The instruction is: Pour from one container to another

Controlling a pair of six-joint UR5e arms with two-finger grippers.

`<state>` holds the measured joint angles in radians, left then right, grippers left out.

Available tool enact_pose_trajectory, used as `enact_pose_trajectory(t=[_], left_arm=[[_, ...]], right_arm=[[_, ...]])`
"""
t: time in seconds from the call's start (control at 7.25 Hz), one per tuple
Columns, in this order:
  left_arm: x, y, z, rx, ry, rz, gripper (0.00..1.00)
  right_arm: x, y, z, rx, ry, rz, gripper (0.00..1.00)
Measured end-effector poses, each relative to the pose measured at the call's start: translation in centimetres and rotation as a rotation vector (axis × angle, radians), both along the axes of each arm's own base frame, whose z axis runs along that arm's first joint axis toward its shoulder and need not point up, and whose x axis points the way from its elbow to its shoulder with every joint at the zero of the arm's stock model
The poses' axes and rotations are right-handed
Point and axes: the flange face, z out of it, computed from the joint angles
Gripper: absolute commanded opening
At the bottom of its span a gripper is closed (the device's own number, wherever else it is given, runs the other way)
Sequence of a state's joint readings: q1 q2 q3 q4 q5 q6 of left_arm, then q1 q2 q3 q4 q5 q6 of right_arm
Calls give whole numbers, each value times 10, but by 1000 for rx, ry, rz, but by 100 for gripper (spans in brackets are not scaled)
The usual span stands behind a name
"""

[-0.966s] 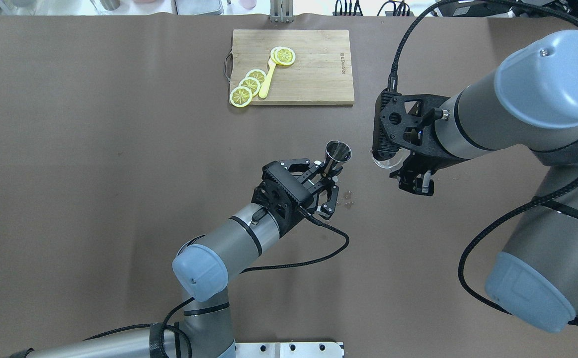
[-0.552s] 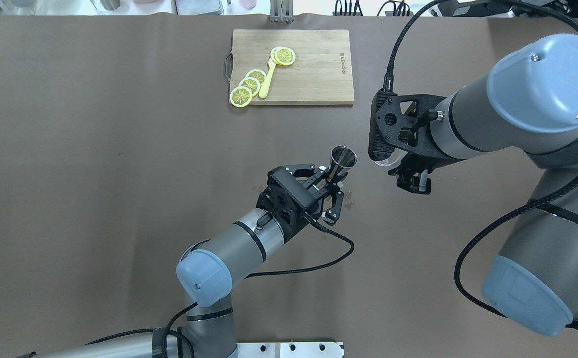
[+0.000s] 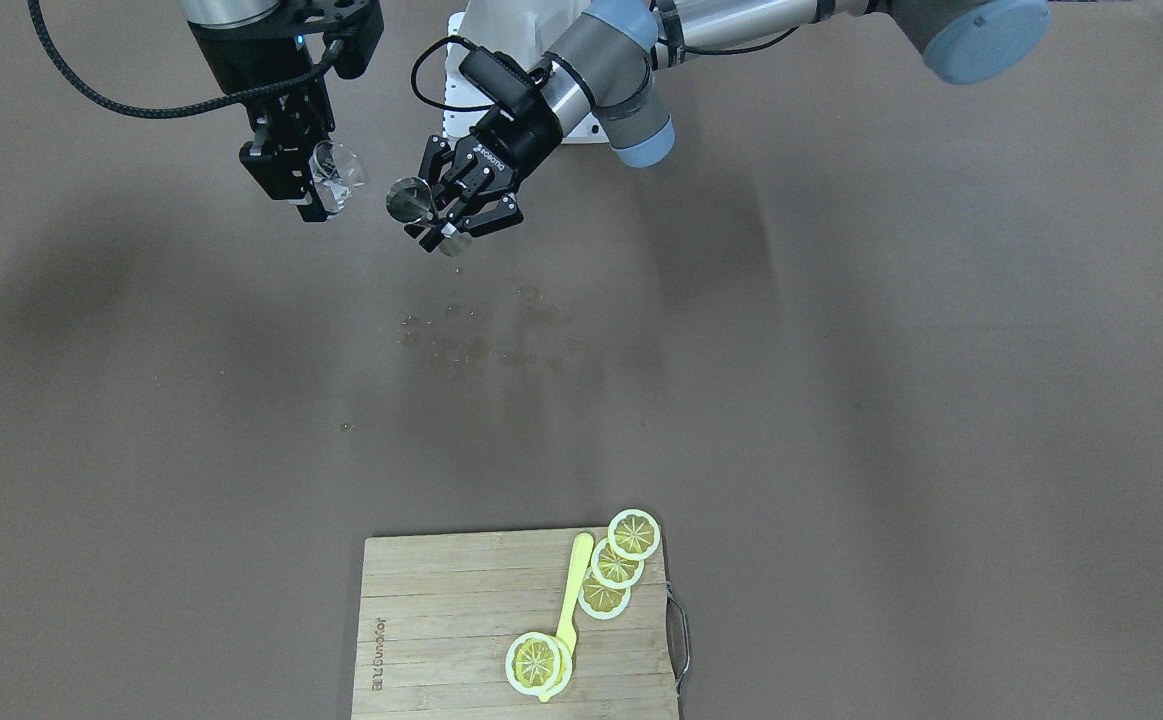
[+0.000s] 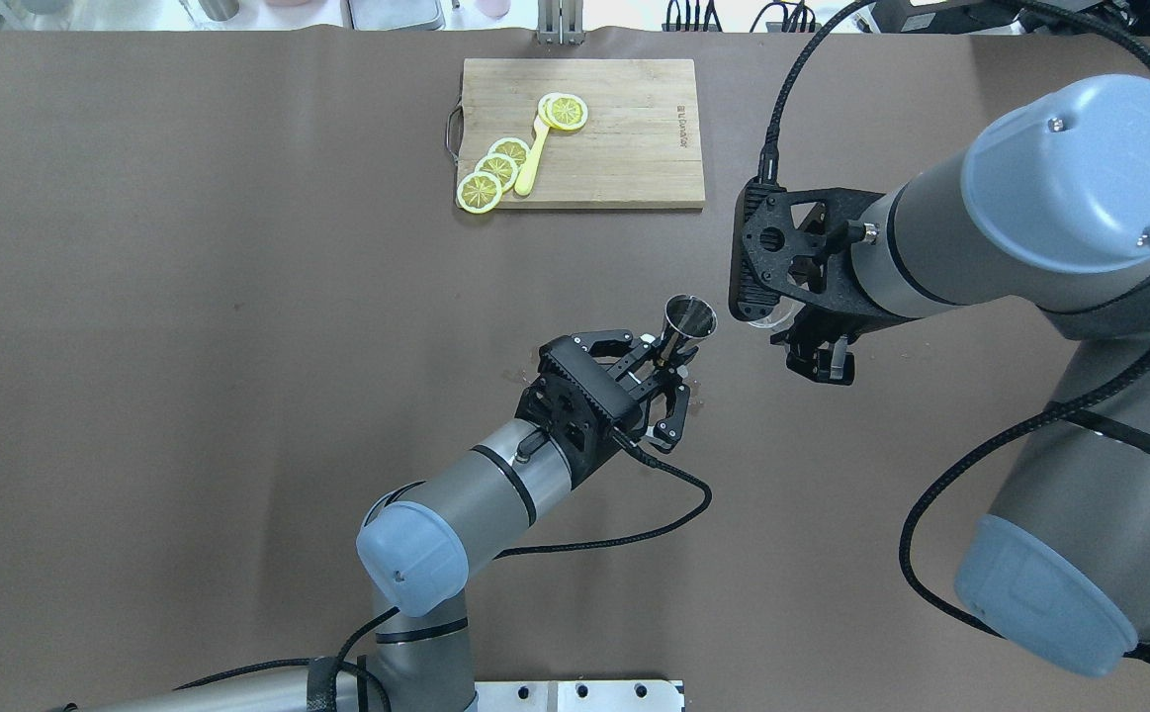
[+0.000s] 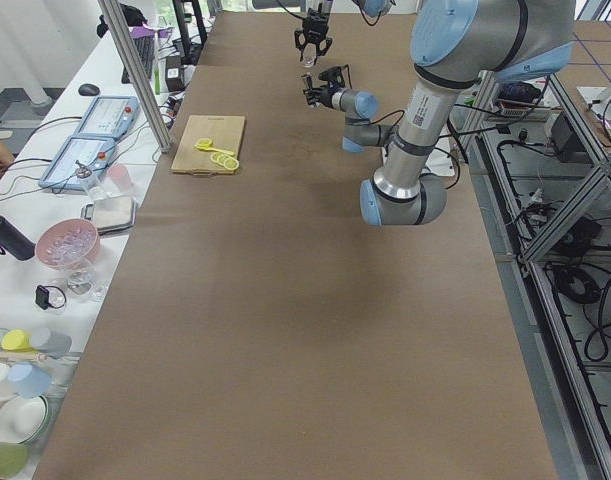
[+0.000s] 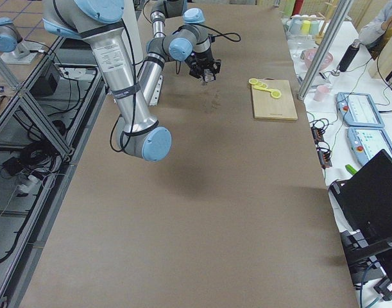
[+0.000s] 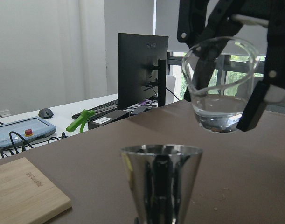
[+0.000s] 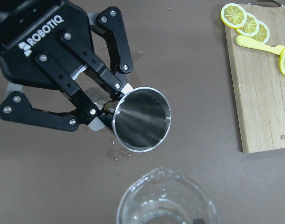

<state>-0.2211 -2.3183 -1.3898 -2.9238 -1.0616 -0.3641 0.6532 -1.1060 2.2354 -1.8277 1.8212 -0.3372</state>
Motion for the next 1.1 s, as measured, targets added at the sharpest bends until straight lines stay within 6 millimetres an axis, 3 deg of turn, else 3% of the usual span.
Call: enact_pose_trajectory(t=[1.1], left_arm=[[-1,1,-2,6,3,4,0]], right_arm=[[-9,13,-23,-22,131,-8,0]])
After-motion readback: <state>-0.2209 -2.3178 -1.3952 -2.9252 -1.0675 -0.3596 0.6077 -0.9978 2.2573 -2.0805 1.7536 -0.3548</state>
